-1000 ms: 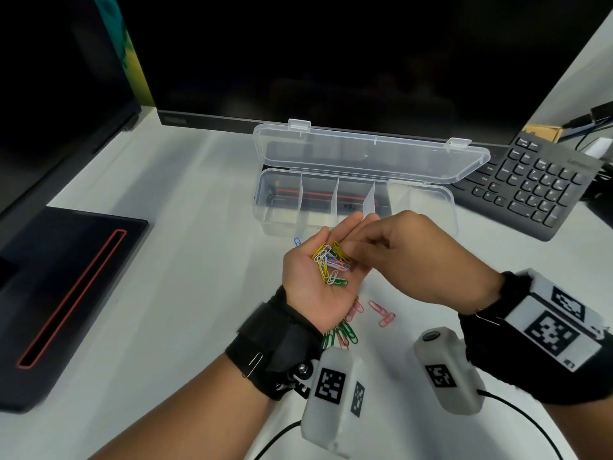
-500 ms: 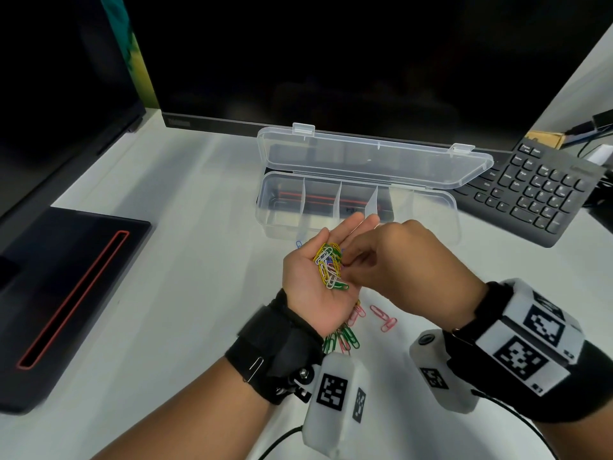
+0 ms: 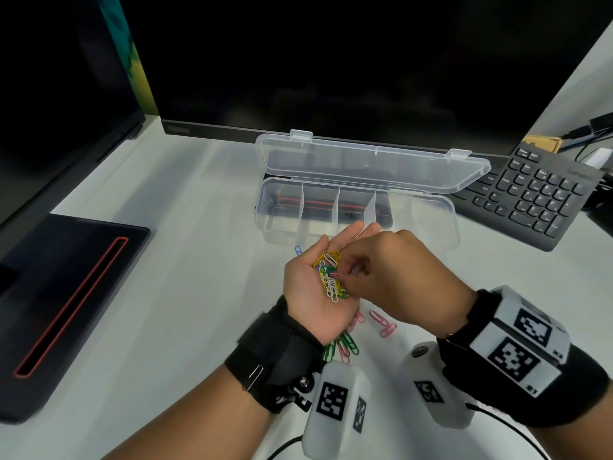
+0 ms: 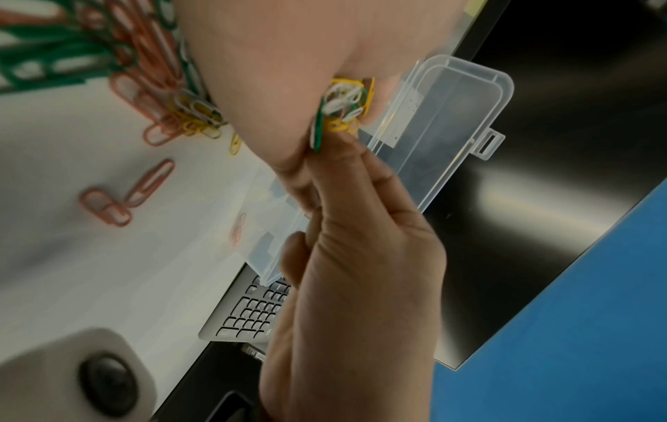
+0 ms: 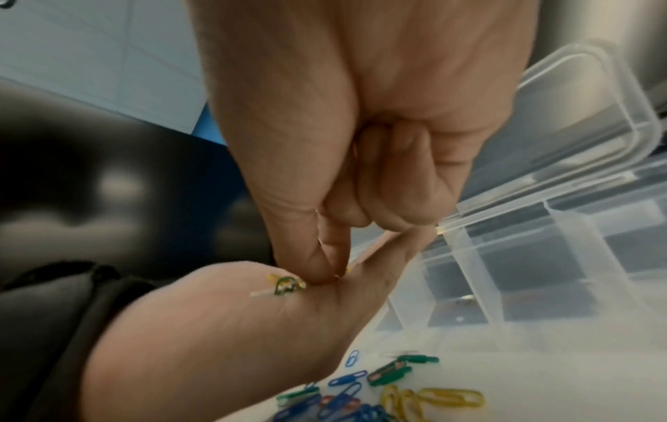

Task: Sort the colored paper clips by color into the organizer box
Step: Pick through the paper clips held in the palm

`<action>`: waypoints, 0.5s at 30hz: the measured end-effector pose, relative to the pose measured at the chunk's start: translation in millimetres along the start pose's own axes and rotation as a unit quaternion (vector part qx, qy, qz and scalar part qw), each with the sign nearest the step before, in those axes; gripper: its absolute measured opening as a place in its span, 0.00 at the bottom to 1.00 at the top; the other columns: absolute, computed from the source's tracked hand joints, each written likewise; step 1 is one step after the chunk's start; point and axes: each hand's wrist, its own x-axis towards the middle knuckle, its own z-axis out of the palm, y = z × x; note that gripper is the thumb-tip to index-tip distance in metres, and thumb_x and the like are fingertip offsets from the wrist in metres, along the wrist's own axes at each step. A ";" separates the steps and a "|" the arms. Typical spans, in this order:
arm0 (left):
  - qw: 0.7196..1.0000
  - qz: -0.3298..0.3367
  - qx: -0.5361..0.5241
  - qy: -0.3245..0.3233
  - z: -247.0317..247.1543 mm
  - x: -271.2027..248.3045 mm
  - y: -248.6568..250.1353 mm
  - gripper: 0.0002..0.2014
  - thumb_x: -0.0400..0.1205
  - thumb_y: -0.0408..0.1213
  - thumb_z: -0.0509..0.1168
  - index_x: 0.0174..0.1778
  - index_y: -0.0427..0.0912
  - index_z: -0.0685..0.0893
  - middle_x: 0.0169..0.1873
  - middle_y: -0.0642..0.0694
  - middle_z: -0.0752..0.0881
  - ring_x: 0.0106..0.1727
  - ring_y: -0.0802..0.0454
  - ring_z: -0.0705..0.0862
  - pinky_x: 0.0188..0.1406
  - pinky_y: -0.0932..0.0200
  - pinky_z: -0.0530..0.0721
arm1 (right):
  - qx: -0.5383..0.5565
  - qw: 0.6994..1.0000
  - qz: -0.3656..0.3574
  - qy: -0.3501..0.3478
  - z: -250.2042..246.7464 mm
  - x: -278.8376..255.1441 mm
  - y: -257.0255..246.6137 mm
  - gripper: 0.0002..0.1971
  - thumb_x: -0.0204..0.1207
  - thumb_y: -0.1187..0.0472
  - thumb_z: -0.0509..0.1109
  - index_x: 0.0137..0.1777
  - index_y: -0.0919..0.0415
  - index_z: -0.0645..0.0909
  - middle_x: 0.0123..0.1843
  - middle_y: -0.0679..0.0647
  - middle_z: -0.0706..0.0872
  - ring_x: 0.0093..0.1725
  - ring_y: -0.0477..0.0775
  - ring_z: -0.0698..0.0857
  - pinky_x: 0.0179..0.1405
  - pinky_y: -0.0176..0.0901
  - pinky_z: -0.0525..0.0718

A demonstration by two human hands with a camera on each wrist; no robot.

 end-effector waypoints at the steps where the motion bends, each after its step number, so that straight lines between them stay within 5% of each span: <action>1: 1.000 0.005 -0.008 -0.006 1.0 -0.1 0.6 0.23 0.87 0.43 0.48 0.68 0.33 0.80 0.66 0.35 0.84 0.61 0.42 0.85 0.60 0.54 0.81 | 0.024 1.000 0.006 0.008 -1.1 0.3 2.2 0.03 0.71 0.56 0.74 0.37 0.49 0.88 0.31 0.43 0.84 0.35 0.46 0.81 0.38 0.42 0.79; 4: 0.999 0.004 -0.037 -0.018 2.2 -0.3 1.8 0.23 0.88 0.42 0.47 0.68 0.31 0.79 0.64 0.34 0.85 0.54 0.42 0.89 0.41 0.57 0.89 | 0.091 0.995 0.040 0.014 -6.6 0.8 8.3 0.03 0.71 0.58 0.76 0.37 0.51 0.90 0.20 0.35 0.78 0.27 0.39 0.77 0.30 0.27 0.71; 6: 0.999 0.004 -0.043 -0.023 2.5 -1.1 0.7 0.23 0.88 0.42 0.47 0.65 0.31 0.81 0.60 0.33 0.86 0.55 0.40 0.88 0.44 0.54 0.90 | 0.144 0.988 0.056 0.008 -10.9 -1.3 7.8 0.04 0.73 0.59 0.76 0.38 0.53 0.90 0.21 0.34 0.80 0.24 0.37 0.77 0.28 0.26 0.71; 8: 0.999 0.006 -0.050 -0.021 3.3 -1.4 -0.4 0.22 0.88 0.41 0.49 0.62 0.30 0.83 0.53 0.34 0.88 0.54 0.40 0.87 0.45 0.53 0.90 | 0.260 0.963 0.074 0.008 -15.0 -1.8 6.5 0.06 0.78 0.63 0.72 0.40 0.62 0.87 0.27 0.43 0.86 0.22 0.38 0.77 0.24 0.27 0.70; 10: 0.998 0.018 -0.058 -0.027 3.3 -0.6 -0.5 0.22 0.87 0.41 0.49 0.61 0.30 0.82 0.52 0.33 0.88 0.53 0.40 0.88 0.48 0.48 0.90 | 0.449 0.883 0.135 -0.004 -20.0 -3.2 8.5 0.10 0.80 0.67 0.64 0.36 0.65 0.77 0.27 0.60 0.76 0.20 0.47 0.69 0.19 0.35 0.62; 12: 0.998 0.026 -0.056 -0.033 2.1 -0.1 -0.4 0.22 0.87 0.40 0.49 0.63 0.27 0.81 0.59 0.30 0.86 0.56 0.37 0.88 0.57 0.43 0.86 | 0.647 0.741 0.180 -0.012 -24.1 -6.3 16.3 0.10 0.72 0.64 0.59 0.31 0.58 0.64 0.28 0.57 0.54 0.26 0.51 0.53 0.24 0.41 0.52; 15: 0.998 0.022 -0.045 -0.041 0.2 1.0 -1.3 0.23 0.86 0.39 0.50 0.63 0.26 0.82 0.63 0.29 0.84 0.61 0.35 0.86 0.61 0.39 0.82 | 0.793 0.576 0.187 0.058 -24.3 -14.7 35.3 0.10 0.63 0.60 0.55 0.29 0.55 0.55 0.30 0.51 0.51 0.31 0.52 0.50 0.29 0.43 0.53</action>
